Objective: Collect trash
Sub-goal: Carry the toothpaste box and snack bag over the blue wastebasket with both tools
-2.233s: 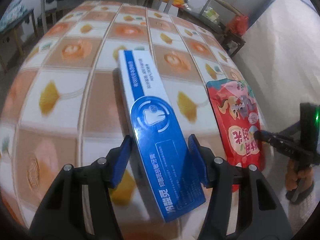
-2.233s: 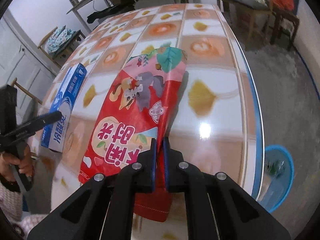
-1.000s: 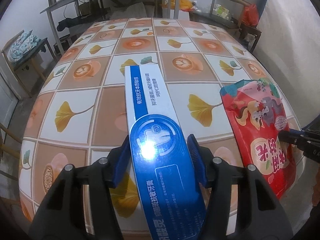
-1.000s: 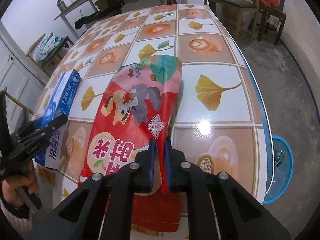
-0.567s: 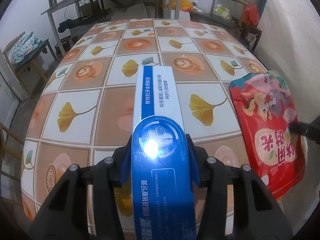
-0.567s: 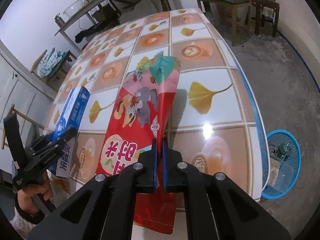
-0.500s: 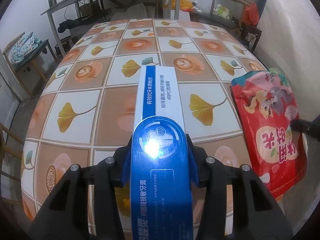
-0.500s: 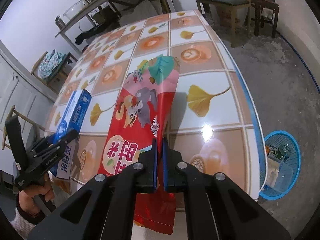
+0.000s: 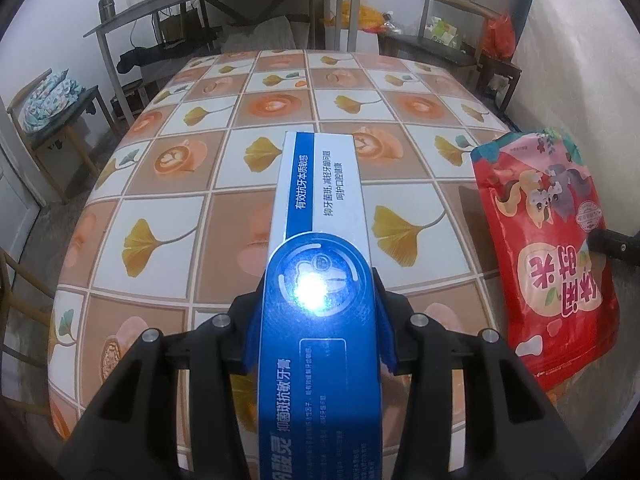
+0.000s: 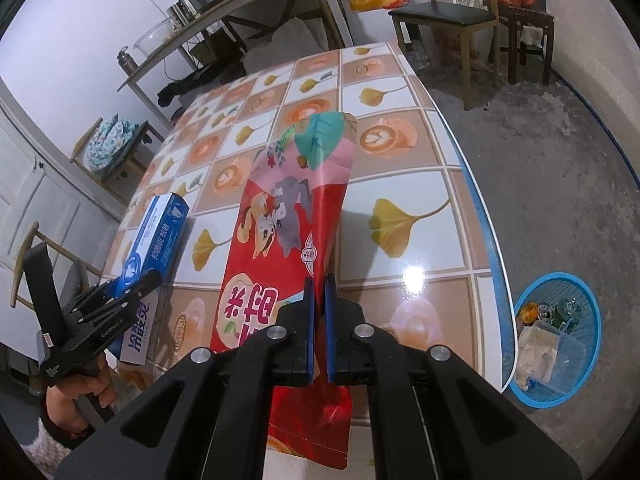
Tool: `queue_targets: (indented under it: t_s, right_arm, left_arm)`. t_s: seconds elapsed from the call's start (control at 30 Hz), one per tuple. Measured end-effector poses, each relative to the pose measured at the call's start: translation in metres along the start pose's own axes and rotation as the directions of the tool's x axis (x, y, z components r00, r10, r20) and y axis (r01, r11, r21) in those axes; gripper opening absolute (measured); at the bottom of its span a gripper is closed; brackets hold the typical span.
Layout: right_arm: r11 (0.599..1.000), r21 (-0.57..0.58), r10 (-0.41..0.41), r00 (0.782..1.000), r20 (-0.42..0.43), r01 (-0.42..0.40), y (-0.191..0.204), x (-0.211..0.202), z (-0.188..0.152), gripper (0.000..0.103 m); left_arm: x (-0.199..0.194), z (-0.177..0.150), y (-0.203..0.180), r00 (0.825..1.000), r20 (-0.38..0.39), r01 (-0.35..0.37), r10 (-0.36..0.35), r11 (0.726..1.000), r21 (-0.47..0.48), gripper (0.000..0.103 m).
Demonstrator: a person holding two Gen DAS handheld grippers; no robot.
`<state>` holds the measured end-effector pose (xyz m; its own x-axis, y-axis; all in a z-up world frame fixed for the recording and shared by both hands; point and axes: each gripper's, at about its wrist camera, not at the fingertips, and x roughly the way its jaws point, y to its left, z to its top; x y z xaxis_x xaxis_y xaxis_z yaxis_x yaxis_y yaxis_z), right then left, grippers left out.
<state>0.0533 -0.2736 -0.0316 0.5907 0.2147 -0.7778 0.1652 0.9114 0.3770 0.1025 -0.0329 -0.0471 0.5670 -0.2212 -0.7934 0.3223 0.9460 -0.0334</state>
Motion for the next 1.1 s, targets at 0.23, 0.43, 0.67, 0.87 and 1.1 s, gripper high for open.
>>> queue_targets:
  t_s: [0.23,0.43,0.67,0.87,1.1]
  right_arm:
    - [1.000,0.017,0.010,0.998,0.062,-0.011,-0.010,-0.023,0.005,0.004]
    - [0.997,0.066,-0.063,0.977,0.202,0.051,-0.042,-0.080,0.006,0.004]
    - [0.961,0.216,-0.236,0.914,0.329,0.171,-0.115,-0.153,-0.018,0.004]
    - [0.886,0.390,-0.388,0.859,0.335,0.249,-0.191,-0.192,-0.069,0.004]
    - [0.764,0.579,-0.473,0.857,0.202,0.285,-0.279,-0.180,-0.143,0.004]
  left_arm:
    - [-0.015,0.009,-0.008,0.999,0.035,0.023,-0.023,1.000,0.009,0.043]
    - [-0.033,0.033,-0.039,0.990,0.097,0.097,-0.104,0.993,0.068,0.043]
    - [-0.050,0.068,-0.119,0.948,0.108,0.276,-0.301,0.941,0.196,0.043]
    - [-0.048,0.080,-0.222,0.893,-0.002,0.426,-0.450,0.844,0.326,0.043]
    - [-0.004,0.062,-0.349,0.812,-0.279,0.583,-0.512,0.729,0.358,0.043]
